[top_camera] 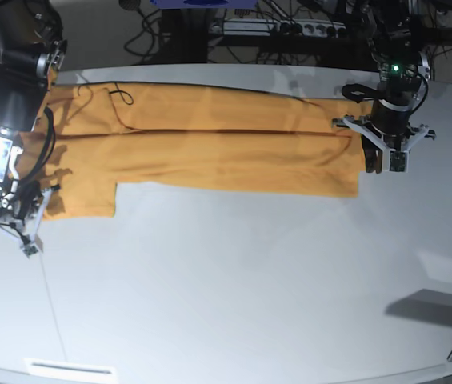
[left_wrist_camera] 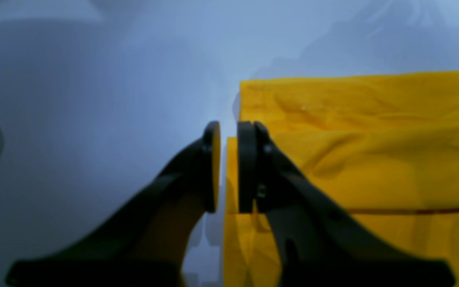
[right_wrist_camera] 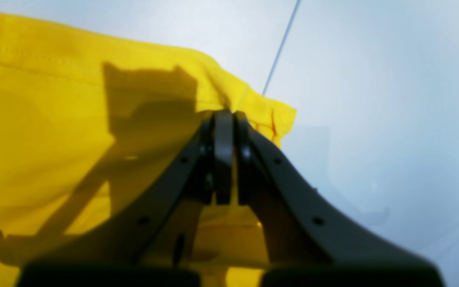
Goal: Fold the T-shirt properly
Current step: 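Hold both open grippers beside the folded shirt's side edges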
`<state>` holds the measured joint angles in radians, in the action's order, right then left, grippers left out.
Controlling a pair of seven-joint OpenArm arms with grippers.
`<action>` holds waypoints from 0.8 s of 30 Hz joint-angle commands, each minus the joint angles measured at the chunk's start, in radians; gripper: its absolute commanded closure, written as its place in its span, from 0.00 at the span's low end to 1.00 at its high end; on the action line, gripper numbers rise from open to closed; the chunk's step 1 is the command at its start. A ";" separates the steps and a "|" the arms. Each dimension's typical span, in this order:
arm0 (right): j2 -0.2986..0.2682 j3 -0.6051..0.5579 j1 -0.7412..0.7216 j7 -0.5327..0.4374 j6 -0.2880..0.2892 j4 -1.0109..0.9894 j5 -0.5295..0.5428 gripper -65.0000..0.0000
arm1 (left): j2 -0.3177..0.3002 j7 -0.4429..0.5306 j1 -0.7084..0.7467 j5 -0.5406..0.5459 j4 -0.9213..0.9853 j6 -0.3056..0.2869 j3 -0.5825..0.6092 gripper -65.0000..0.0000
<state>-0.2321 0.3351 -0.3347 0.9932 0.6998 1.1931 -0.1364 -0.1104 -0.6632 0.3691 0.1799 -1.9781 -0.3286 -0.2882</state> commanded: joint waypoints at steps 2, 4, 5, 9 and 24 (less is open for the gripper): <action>-0.019 0.000 -0.022 -0.003 -0.002 0.040 -0.006 0.99 | -0.008 0.021 -0.002 0.000 -0.014 0.004 -0.004 0.88; -0.019 0.000 -0.013 0.002 -0.002 0.074 -0.006 0.99 | -0.008 0.021 -0.003 0.000 -0.014 0.004 -0.004 0.88; -0.019 0.000 -0.007 0.005 -0.002 0.092 -0.006 0.99 | -0.008 0.021 -0.005 0.000 -0.014 0.004 -0.004 0.88; -0.019 0.003 0.009 0.066 -0.002 0.196 -0.007 0.99 | -0.008 0.021 -0.005 0.000 -0.013 0.004 -0.004 0.88; -0.025 0.008 0.170 0.194 -0.002 0.453 -0.007 0.99 | -0.010 0.021 -0.022 0.000 0.000 0.004 0.005 0.88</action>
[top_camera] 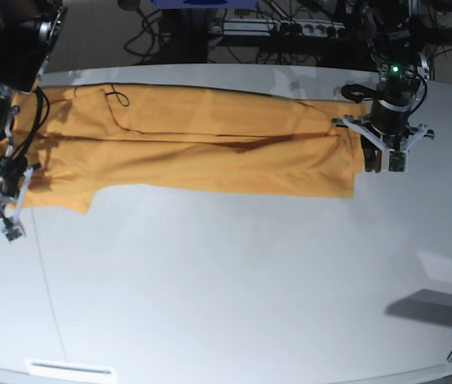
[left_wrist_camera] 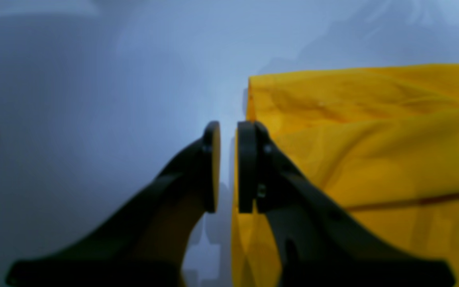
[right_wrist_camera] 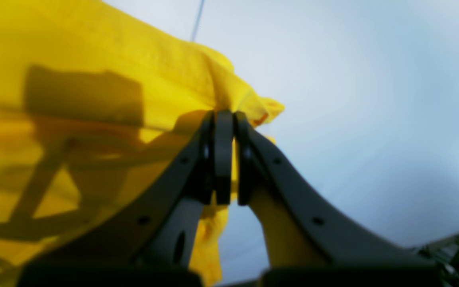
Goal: Fold the T-shirt properly
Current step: 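Hold both open grippers beside the folded shirt's side edges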
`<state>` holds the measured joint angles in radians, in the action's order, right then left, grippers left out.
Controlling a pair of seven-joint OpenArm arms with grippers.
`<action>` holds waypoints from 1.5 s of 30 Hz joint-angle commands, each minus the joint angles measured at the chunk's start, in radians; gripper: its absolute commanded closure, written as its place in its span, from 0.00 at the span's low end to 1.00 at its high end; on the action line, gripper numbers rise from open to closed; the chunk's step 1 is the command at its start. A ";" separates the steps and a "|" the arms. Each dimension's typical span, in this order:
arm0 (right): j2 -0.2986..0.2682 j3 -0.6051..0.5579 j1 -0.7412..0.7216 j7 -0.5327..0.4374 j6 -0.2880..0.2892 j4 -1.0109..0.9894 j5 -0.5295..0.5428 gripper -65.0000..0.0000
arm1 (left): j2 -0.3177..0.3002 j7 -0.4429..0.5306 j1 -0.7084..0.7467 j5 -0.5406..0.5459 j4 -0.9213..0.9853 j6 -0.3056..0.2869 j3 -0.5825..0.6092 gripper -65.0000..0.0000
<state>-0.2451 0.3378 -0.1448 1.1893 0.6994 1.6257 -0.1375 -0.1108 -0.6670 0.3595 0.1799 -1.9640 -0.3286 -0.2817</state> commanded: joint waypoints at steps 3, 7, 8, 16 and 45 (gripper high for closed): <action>-0.009 0.002 0.003 0.021 -0.001 0.081 -0.006 0.99 | -0.010 0.025 -0.023 0.000 -0.013 0.004 0.000 0.88; -0.009 0.001 0.004 0.027 -0.001 0.087 -0.004 0.96 | -0.010 0.025 -0.024 0.000 -0.013 0.004 0.000 0.88; -0.007 0.001 0.004 0.025 -0.001 0.087 -0.004 0.95 | -0.010 0.025 -0.024 0.000 -0.013 0.004 0.000 0.88; 0.019 -0.001 0.006 0.018 -0.001 0.087 -0.003 0.47 | -0.010 0.025 -0.017 0.000 -0.013 0.004 0.000 0.88; -0.184 0.106 -0.164 -0.096 -0.001 -0.390 0.338 0.20 | -0.010 0.025 0.002 0.000 -0.013 0.004 -0.009 0.88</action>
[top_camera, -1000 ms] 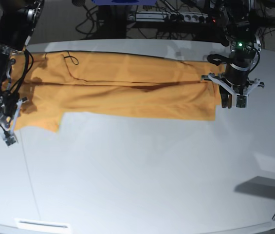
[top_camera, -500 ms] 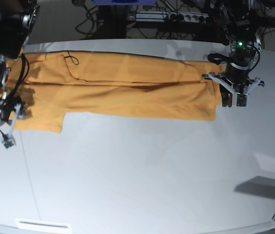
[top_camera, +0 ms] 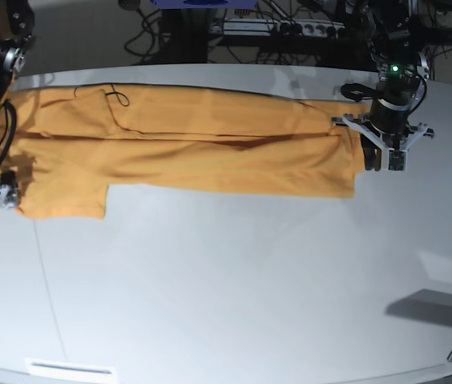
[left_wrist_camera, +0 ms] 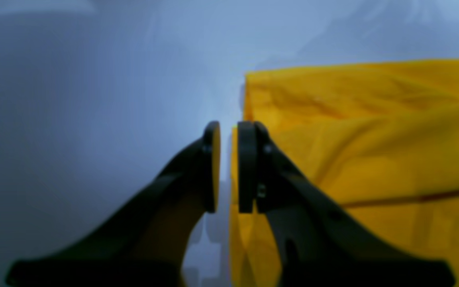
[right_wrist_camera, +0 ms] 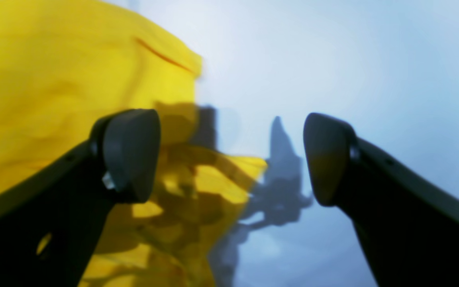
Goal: Fold the T-shirt properly
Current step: 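Hold both open grippers beside the folded shirt's side edges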
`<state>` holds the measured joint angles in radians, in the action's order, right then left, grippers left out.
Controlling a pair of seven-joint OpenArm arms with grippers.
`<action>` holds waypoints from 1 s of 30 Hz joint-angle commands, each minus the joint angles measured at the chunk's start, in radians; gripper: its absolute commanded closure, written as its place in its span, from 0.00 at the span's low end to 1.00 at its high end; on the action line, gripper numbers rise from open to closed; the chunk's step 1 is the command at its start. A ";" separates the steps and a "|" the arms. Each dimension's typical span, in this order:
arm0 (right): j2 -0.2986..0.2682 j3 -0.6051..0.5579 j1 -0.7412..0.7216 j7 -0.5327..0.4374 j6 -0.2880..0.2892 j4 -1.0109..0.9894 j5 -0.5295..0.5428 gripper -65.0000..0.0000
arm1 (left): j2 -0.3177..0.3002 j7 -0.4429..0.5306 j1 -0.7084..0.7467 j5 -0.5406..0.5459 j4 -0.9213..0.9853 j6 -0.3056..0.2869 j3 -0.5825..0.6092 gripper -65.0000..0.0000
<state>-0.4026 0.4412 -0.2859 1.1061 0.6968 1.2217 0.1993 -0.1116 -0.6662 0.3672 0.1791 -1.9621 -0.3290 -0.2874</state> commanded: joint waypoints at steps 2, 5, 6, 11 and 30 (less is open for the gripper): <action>-0.046 0.003 -0.023 -0.013 0.001 -0.021 0.067 0.20 | -0.009 0.024 -0.007 0.001 -0.015 0.005 -0.003 0.88; -0.072 0.003 -0.025 0.004 0.001 -0.067 0.160 0.20 | -0.009 0.024 -0.009 0.001 -0.015 0.005 -0.003 0.88; -0.083 0.003 -0.025 0.012 0.001 -0.076 0.190 0.20 | -0.009 0.024 -0.009 0.001 -0.015 0.005 -0.003 0.88; -0.129 0.003 -0.026 0.015 0.001 -0.115 0.302 0.20 | -0.009 0.024 -0.007 0.001 -0.015 0.005 -0.003 0.88; -0.141 -0.003 -0.091 0.047 0.001 -0.240 0.368 0.20 | -0.009 0.024 -0.001 0.001 -0.015 0.005 -0.003 0.88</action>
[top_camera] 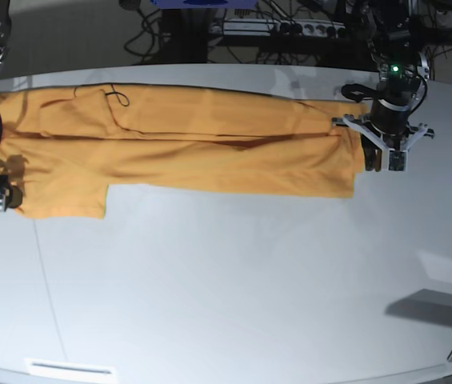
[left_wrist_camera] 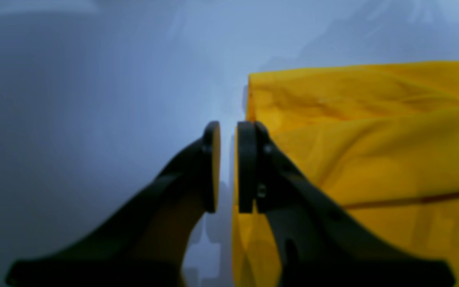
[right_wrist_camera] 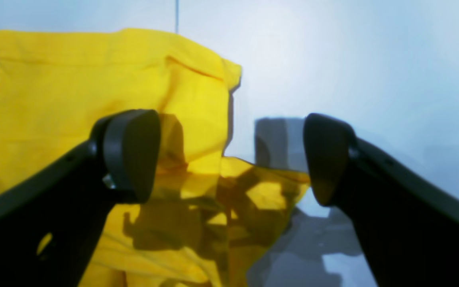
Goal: Fold the T-shirt properly
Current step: 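Hold both open grippers beside the folded shirt's side edges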
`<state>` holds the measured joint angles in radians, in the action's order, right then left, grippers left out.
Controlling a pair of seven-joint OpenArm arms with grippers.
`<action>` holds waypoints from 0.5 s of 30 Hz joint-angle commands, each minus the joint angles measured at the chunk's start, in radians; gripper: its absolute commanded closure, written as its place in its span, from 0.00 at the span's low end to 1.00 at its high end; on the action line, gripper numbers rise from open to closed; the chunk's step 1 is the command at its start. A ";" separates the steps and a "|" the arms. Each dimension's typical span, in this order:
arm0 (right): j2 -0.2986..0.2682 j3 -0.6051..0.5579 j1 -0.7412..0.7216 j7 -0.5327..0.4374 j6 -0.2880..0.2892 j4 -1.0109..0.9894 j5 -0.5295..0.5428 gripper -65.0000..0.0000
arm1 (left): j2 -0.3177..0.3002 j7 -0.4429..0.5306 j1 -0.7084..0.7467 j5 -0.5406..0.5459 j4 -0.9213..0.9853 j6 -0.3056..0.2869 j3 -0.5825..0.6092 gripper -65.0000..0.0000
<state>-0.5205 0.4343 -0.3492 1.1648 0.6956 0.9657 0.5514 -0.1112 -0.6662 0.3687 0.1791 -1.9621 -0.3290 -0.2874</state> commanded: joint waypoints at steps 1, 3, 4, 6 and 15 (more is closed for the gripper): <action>-0.023 0.004 -0.031 -0.012 0.003 0.016 0.016 0.20 | -0.009 0.024 -0.003 0.001 -0.015 0.005 -0.003 0.88; -0.023 0.004 -0.034 -0.012 0.003 0.014 0.016 0.20 | -0.009 0.024 -0.003 0.001 -0.015 0.005 -0.003 0.88; -0.023 0.004 -0.034 -0.010 0.003 0.014 0.016 0.20 | -0.009 0.024 -0.003 0.001 -0.015 0.005 -0.003 0.88; -0.022 0.004 -0.034 -0.006 0.003 0.014 0.016 0.20 | -0.009 0.024 -0.003 0.001 -0.015 0.005 -0.003 0.88; -0.022 0.005 -0.064 -0.015 0.003 -0.109 0.017 0.20 | -0.009 0.024 -0.003 0.001 -0.015 0.005 -0.003 0.88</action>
<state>-0.5201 0.4347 -0.3878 1.1503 0.6975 0.8452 0.5610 -0.1108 -0.6659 0.3683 0.1795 -1.9621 -0.3290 -0.2874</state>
